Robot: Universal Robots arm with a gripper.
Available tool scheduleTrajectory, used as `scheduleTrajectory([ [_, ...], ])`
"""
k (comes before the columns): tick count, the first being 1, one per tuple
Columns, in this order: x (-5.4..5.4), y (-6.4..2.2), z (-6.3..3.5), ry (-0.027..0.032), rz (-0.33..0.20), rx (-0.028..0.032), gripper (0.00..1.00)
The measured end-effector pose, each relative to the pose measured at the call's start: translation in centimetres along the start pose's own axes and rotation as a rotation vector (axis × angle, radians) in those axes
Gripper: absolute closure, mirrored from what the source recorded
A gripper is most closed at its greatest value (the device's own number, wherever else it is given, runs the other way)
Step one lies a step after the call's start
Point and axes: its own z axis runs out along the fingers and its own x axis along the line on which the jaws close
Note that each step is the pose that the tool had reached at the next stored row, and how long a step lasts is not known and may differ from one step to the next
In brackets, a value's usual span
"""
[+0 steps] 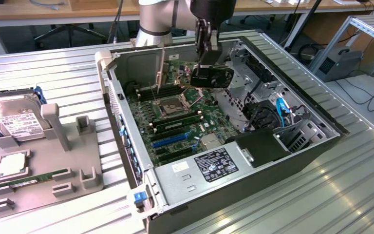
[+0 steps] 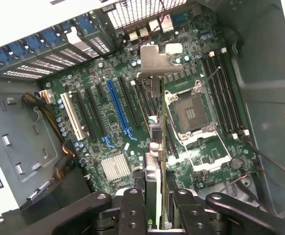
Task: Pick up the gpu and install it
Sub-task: 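Insert the gpu into the slot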
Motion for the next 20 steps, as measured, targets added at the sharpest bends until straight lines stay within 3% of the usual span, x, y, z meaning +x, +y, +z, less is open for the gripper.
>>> scheduleTrajectory([
  [20,0.00,0.00,0.00,-0.0059,-0.092,0.0028,0.73],
])
